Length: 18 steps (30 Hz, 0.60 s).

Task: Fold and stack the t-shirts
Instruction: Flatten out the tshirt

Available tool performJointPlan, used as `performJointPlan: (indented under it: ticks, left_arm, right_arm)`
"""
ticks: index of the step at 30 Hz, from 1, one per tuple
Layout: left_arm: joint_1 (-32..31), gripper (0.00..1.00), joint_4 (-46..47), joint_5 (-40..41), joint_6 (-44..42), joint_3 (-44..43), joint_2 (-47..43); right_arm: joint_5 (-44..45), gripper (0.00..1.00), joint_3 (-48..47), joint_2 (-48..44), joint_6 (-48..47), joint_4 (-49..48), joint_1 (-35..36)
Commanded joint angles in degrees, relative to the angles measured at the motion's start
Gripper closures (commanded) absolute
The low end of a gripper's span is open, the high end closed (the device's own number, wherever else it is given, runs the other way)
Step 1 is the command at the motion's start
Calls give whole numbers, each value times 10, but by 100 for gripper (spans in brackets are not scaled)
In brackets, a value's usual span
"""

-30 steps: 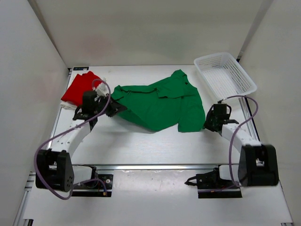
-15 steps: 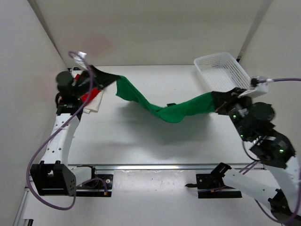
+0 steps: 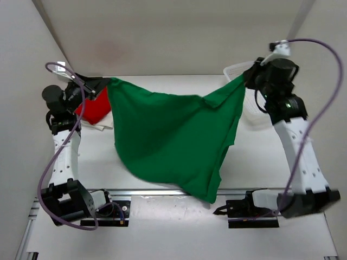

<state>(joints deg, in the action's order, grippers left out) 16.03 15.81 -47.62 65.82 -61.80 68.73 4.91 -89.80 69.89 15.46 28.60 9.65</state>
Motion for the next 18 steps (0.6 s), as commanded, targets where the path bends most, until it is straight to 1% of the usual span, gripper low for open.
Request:
performJointPlan:
  ticks: [1,3,4,5,6,7,8,9,10,11,12,14,15,16,17,18]
  left_arm:
    - [-44,100,-93,102,-104,31,38]
    - [-62,100,-86,121,-114,19,88]
    - [-76,100,-88,134,-111,6,105]
    - [-87,100,-87,146,-108,-19,134]
    - [-90,100,-81,147,-96,-46,170]
    - [-99,100,-80,147,-88,-82,186]
    - [-102,100,-83,141,-82,-102,218]
    - [-104,100,-85,137,-72,-151,248]
    - [-106,100,-92,143,-75,-204,259]
    - [-101,100,-117,147,-77,-235,282]
    - [-98,100,-133,148,-74,-289,300]
    - [-86,100,-145,143,-68,-375,313]
    - [-77,100,-158,140,-66,-391,316]
    - [-74,100,-158,140,-68,-421,323]
    - [-64,100,-158,140,-67,-436,317]
    - [-58,100,-158,132,-63,-437,317]
  right_arm:
    - [-159,100,19,55,-4,-63,-27]
    - [-169,100,10,109,-5,-85,-23]
    - [-182,100,-11,126,-13,-85,-27]
    - [-180,100,-30,170,-13,-86,-24]
    - [-182,100,-64,204,-15,-85,-29]
    - [-183,100,-104,246,-14,-75,-26]
    - [-179,100,-155,265,-18,-63,-30]
    - [-170,100,-229,304,-14,-39,-31]
    - [-161,100,-267,343,-24,-25,-23]
    - [-152,100,-355,387,-28,7,-21]
    - [-145,100,-407,404,-32,23,-18]
    - [-136,100,-610,480,-26,78,-19]
    - [-152,100,-622,481,-23,59,-24]
    - [-168,100,-594,447,-5,33,-37]
    - [-176,100,-523,404,4,-18,-45]
    - [-181,100,-464,384,9,-58,-49]
